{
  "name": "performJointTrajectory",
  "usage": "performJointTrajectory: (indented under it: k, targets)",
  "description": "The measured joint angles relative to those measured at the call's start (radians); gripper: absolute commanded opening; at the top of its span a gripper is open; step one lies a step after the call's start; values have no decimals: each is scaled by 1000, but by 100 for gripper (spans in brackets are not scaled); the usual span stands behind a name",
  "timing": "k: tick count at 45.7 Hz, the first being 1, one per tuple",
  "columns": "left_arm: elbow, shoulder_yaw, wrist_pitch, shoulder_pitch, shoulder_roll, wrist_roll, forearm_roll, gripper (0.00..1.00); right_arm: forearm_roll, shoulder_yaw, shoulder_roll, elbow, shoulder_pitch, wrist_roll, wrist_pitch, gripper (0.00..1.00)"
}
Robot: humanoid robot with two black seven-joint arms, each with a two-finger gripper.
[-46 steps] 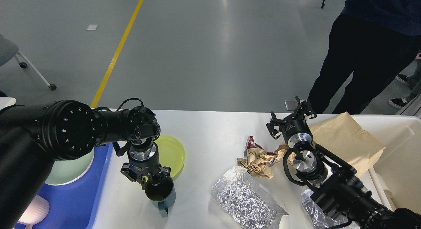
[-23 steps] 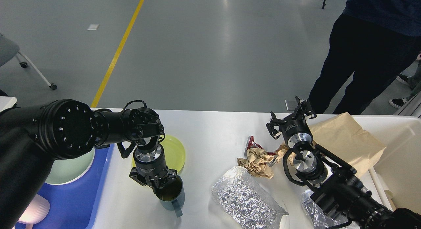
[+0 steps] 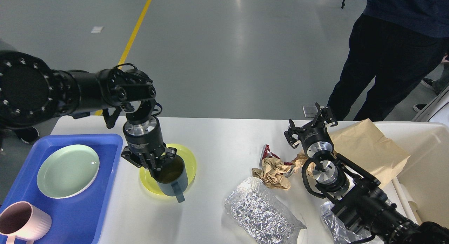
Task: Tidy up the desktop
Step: 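Carry the dark green mug into the blue tray and release it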
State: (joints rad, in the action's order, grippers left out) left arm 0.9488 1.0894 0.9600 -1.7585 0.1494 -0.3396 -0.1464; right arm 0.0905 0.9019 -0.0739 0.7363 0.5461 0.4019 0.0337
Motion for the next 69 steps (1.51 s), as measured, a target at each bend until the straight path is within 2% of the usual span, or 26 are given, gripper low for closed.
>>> performJointTrajectory:
  k: [7,18,24,33,45,55,62,69]
  targets:
    - [49,50,0,-39,148,0,1,0,0,0,0,0,0,0,0,100]
    - [66,157,0,-24,333,4,3,0,0,0,0,0,0,0,0,100]
    - [56,236,0,17,398,14,3,0,0,0,0,0,0,0,0,100]
    - [23,243,0,119,481,19,2,0,0,0,0,0,0,0,0,100]
    - [-136,185,0,275,490,22,1,0,0,0,0,0,0,0,0,100]
    - [-165,107,0,350,483,21,2,0,0,0,0,0,0,0,0,100]
    - [-167,102,0,374,460,20,2,0,0,0,0,0,0,0,0,100]
    - [-182,102,0,394,445,20,1,12,0,0,0,0,0,0,0,100]
